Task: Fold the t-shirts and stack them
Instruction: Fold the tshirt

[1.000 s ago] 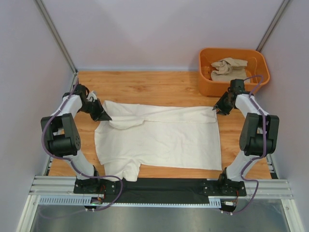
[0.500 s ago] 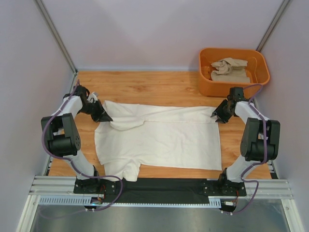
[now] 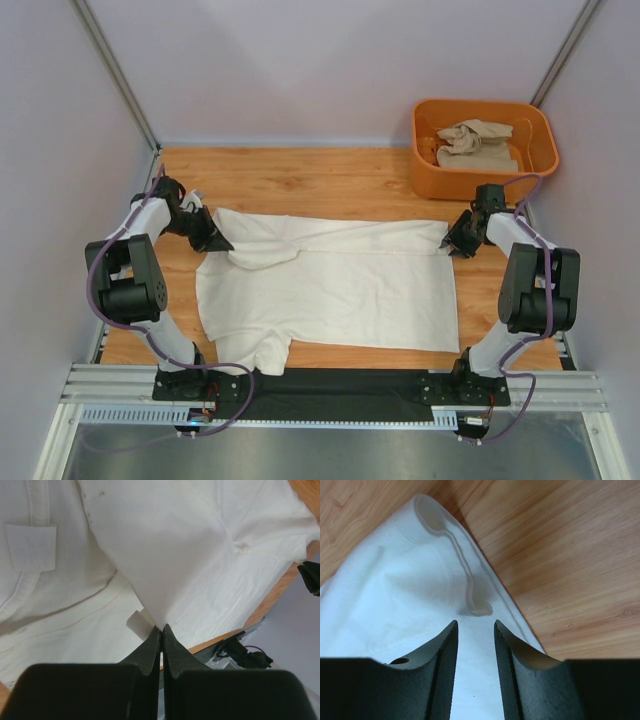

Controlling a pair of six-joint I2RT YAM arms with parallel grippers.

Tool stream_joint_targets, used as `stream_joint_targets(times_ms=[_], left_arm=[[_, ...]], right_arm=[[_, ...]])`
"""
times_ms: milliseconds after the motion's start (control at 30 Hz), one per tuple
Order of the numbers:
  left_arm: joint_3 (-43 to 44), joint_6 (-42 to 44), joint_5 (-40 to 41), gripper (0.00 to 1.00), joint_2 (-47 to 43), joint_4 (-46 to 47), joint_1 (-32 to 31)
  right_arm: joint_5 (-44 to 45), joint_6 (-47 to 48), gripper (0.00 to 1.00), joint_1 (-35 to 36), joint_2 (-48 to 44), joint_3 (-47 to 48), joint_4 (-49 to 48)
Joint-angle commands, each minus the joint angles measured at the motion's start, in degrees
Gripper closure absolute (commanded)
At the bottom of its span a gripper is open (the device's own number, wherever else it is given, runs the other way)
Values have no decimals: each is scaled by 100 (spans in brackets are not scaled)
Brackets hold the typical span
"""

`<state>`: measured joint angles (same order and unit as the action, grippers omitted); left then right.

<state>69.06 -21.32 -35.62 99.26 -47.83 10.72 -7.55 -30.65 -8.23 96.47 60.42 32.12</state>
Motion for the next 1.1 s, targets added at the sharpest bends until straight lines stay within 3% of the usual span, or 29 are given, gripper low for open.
stream_joint_targets(times_ms=[0, 533, 1067], left_arm=[[196, 128, -95, 100, 32, -42, 35], [205, 67, -103, 100, 128, 2, 44], [196, 93, -103, 100, 207, 29, 44]], right_arm=[[78, 209, 64, -30, 109, 66, -259], [-10, 279, 66, -38, 443, 268, -443], [113, 235, 73, -38, 838, 566, -356]])
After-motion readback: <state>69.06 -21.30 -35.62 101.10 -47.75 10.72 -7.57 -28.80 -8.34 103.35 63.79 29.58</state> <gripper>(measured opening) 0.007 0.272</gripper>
